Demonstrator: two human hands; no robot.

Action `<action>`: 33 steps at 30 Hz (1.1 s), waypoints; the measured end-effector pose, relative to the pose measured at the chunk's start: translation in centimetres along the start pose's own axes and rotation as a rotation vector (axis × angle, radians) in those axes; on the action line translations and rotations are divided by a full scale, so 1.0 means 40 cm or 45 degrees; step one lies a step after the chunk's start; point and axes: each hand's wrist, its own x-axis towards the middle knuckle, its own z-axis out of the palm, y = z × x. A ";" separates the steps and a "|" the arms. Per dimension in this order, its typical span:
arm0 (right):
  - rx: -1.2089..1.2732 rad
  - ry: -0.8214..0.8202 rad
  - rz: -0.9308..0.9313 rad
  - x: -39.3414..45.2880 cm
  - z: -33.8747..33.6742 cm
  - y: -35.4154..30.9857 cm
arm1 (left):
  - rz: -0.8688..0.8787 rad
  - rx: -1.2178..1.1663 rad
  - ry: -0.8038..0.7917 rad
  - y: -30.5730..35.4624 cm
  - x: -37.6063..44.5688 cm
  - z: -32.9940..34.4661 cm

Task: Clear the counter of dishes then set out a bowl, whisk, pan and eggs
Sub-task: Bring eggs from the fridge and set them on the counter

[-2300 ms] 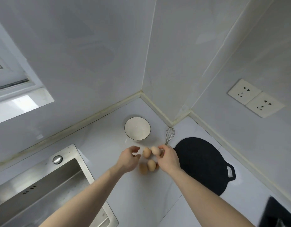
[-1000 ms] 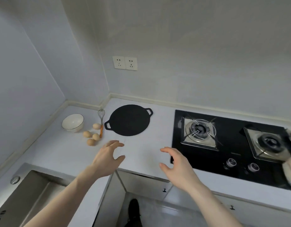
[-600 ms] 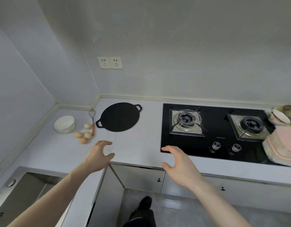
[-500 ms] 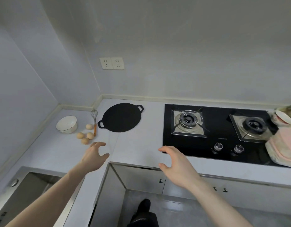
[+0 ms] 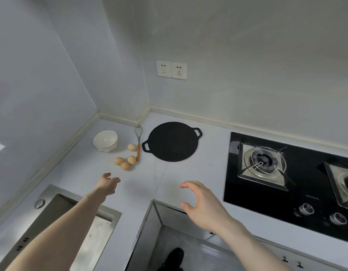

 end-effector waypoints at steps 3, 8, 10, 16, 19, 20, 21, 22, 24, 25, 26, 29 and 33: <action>-0.002 -0.043 -0.006 0.091 0.012 -0.034 | -0.028 -0.036 -0.020 0.013 0.081 -0.007; -0.013 -0.092 0.022 0.207 0.031 -0.055 | -0.088 -0.084 -0.077 0.018 0.190 0.013; -0.020 -0.109 0.045 0.244 0.042 -0.057 | -0.116 -0.109 -0.091 0.020 0.221 0.026; -0.020 -0.151 0.095 0.313 0.062 -0.067 | -0.066 -0.105 -0.073 0.012 0.273 0.057; -0.024 -0.171 0.102 0.341 0.071 -0.075 | -0.075 -0.082 -0.050 0.004 0.288 0.059; -0.024 -0.176 0.104 0.347 0.073 -0.078 | -0.087 -0.089 -0.033 0.002 0.285 0.061; -0.025 -0.179 0.103 0.354 0.074 -0.081 | -0.088 -0.105 -0.020 0.002 0.282 0.063; -0.022 -0.180 0.105 0.359 0.075 -0.084 | -0.095 -0.117 -0.009 -0.002 0.284 0.065; -0.022 -0.178 0.108 0.369 0.076 -0.087 | -0.102 -0.147 0.003 -0.004 0.284 0.068; -0.021 -0.177 0.111 0.371 0.075 -0.088 | -0.114 -0.168 0.008 -0.007 0.286 0.070; -0.019 -0.175 0.114 0.374 0.075 -0.089 | -0.126 -0.208 0.013 -0.005 0.284 0.073; -0.016 -0.163 0.114 0.381 0.076 -0.091 | -0.153 -0.327 0.017 0.003 0.278 0.080; -0.003 -0.155 0.117 0.381 0.080 -0.092 | -0.157 -0.386 0.023 0.004 0.276 0.081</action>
